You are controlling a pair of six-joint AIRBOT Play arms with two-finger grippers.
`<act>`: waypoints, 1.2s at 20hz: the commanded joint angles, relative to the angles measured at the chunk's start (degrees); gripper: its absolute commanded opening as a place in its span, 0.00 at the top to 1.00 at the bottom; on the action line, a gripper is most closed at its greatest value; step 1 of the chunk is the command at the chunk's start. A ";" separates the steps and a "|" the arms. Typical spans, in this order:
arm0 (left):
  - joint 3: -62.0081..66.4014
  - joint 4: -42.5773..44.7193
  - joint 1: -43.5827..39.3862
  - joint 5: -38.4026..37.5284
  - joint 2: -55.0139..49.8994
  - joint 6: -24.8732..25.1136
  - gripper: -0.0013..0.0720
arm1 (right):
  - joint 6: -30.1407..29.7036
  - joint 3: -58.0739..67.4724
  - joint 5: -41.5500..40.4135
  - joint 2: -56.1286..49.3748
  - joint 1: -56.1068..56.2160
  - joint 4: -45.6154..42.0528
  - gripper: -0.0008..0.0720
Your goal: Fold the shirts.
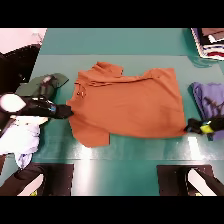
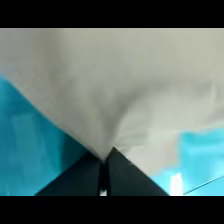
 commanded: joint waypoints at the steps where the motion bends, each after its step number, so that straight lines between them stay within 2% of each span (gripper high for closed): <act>1: 12.22 1.42 0.02 -1.62 8.07 -1.20 0.95 | 1.36 14.91 -0.09 7.39 2.73 0.55 0.96; 7: 49.88 2.64 0.02 0.61 9.84 -0.90 0.95 | 2.27 48.28 -1.27 11.15 3.48 -1.40 0.96; 12: 67.36 5.57 0.02 6.86 9.49 -1.07 0.95 | 2.67 65.99 0.00 10.47 3.48 -6.03 0.96; 14: 68.76 8.87 0.02 7.50 9.49 -3.02 0.95 | 2.69 70.79 2.01 8.87 3.50 -7.13 0.97; 17: 68.30 11.04 0.02 -0.87 6.19 -3.04 0.95 | 2.91 75.32 4.66 4.26 3.50 -6.84 0.97; 21: 62.66 15.08 0.02 -13.35 -4.35 -2.86 0.95 | 3.69 68.63 9.03 -3.37 3.74 -3.63 0.97; 24: 55.39 17.57 0.02 -14.91 -13.75 -2.86 0.95 | 5.25 60.06 12.11 -11.26 7.08 -4.50 0.97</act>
